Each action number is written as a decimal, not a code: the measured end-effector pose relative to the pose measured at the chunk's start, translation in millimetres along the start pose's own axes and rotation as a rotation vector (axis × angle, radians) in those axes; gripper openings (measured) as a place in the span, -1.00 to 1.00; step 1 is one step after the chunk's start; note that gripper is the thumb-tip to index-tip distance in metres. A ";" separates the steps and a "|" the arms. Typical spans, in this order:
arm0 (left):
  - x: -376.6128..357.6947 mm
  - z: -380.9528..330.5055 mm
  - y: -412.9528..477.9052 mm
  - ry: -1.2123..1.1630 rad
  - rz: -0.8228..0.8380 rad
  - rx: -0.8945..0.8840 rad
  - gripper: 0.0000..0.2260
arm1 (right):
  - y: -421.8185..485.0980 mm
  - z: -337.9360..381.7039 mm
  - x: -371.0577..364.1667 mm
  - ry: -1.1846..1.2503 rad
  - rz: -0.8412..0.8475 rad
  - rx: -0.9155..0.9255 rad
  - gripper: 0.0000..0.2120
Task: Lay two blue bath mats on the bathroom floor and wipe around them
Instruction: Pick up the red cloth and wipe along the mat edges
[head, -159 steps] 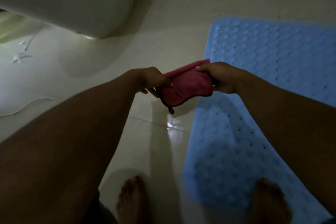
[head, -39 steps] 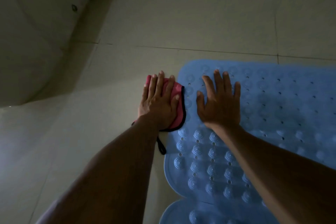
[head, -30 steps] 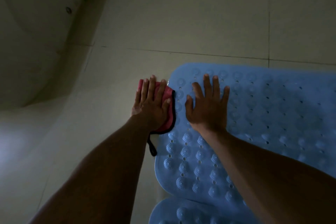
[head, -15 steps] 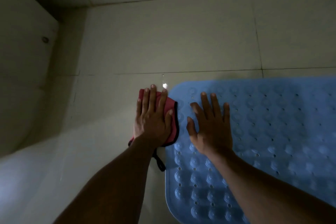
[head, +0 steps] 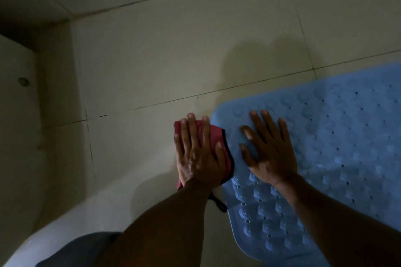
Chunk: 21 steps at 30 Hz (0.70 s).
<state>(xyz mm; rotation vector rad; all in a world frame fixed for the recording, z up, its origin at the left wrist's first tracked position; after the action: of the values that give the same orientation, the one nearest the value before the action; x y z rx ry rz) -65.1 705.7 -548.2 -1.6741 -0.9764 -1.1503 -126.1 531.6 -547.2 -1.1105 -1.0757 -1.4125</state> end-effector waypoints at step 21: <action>16.0 -9.4 118.9 0.075 -0.066 -0.339 -0.40 | -0.4 -0.8 -1.8 -0.022 0.024 -0.021 -0.37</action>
<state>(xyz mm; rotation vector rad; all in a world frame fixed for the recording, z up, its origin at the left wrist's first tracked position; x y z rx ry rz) 46.0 660.3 -556.6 -1.8565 -0.8282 -1.4765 -126.5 531.2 -549.1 -1.1527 -1.0621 -1.3981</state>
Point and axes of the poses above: each hand's wrist, its own y-axis towards the middle knuckle, its own x-axis out of the back of the hand, z = x × y, the point moved 5 cm from there along y, towards the middle knuckle, and after that the axes turned 1 degree about -y, right-handed, at the moved point
